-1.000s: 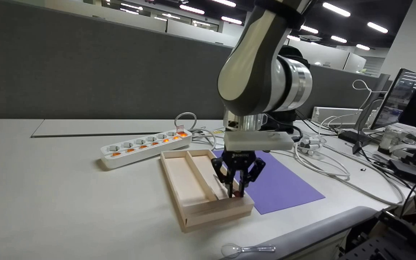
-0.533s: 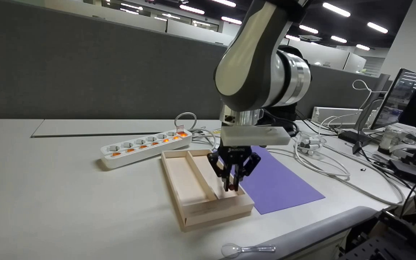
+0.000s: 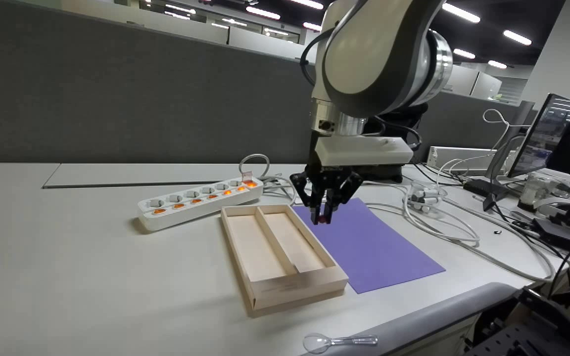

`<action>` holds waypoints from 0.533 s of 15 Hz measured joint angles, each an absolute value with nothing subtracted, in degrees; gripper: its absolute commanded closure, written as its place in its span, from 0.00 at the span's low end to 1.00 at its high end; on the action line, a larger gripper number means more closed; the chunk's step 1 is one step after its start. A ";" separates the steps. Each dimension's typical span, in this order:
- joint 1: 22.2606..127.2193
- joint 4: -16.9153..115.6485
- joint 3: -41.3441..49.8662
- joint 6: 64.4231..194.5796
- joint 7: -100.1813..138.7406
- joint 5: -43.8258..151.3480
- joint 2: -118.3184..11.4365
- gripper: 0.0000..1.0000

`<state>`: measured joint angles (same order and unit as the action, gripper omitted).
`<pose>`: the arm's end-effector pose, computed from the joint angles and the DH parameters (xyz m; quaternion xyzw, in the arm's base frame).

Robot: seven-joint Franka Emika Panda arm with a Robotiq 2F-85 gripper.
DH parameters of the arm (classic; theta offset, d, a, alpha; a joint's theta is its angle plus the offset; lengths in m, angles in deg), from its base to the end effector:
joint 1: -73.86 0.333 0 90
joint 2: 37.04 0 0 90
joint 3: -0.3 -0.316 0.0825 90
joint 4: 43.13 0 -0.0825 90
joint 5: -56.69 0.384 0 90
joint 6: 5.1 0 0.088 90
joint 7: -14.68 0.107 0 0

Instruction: Move the screwdriver from the cardboard box and put it on the purple paper

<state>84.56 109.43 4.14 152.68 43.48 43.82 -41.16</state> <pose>0.4178 0.0590 0.2166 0.9951 -0.0875 0.0229 0.0407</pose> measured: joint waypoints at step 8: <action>74.60 115.48 4.59 153.45 38.91 45.40 -37.04 0.95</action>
